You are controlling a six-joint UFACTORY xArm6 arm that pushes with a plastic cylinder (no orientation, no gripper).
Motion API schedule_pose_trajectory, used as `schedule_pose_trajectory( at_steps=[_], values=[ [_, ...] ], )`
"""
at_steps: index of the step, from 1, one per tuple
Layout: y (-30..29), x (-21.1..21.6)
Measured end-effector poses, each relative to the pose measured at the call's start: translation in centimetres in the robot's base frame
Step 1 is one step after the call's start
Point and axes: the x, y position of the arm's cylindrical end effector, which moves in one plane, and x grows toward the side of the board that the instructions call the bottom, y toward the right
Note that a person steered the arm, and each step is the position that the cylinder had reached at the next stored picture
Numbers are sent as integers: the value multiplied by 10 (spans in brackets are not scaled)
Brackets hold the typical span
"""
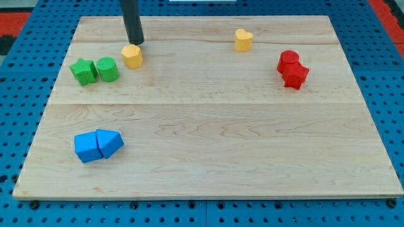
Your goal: Push the yellow hexagon towards the top left side
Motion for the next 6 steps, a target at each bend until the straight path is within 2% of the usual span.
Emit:
schedule_pose_trajectory(
  at_steps=[1,2,4,5,6],
  values=[
    [50,23],
    [54,34],
    [52,34],
    [56,63],
    [8,86]
  ],
)
